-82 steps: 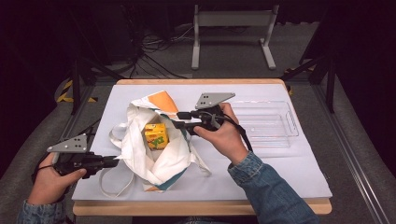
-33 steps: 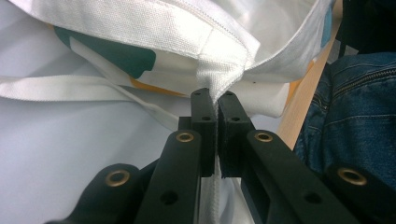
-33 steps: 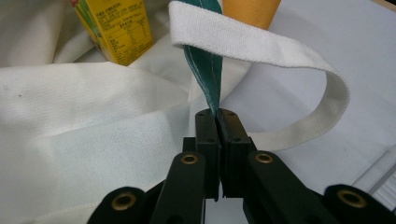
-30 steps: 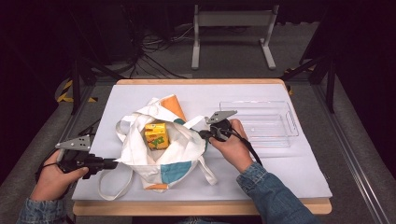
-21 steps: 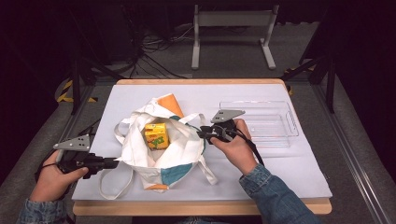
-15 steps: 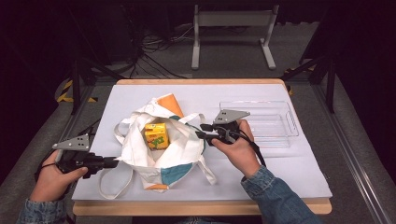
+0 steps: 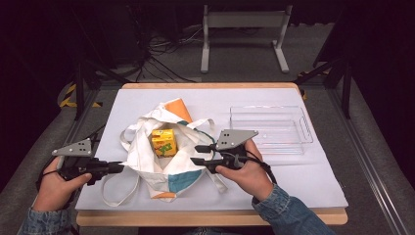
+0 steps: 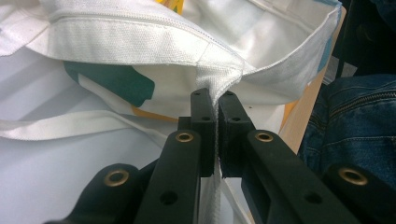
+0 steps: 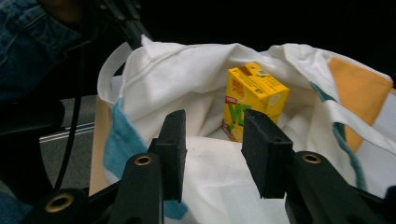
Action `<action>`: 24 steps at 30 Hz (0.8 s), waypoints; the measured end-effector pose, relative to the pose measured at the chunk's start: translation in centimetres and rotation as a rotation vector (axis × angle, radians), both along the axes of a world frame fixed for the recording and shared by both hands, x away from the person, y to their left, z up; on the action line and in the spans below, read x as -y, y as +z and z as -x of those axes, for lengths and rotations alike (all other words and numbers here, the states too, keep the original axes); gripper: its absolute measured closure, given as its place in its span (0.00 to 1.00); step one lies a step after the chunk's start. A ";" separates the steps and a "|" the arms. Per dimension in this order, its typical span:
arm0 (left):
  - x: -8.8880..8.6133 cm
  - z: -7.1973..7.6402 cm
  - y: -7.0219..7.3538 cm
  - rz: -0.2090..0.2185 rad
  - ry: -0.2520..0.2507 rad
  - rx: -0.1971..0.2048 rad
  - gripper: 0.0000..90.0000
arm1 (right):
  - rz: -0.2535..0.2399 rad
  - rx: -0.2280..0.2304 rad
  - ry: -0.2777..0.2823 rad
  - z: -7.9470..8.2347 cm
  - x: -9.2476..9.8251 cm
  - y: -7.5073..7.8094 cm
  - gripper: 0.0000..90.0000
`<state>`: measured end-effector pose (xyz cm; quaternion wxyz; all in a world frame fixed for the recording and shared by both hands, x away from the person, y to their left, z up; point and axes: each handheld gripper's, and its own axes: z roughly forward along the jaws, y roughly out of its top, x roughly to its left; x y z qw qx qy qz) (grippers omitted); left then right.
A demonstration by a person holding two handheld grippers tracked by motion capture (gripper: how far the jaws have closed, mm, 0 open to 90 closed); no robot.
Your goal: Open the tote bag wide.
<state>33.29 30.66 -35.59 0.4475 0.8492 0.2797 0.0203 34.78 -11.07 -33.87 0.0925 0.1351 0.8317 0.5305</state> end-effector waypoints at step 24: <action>0.2 -0.7 -1.1 -0.044 0.046 -0.036 0.97 | 0.126 -0.047 0.071 -0.5 -0.8 -4.1 0.99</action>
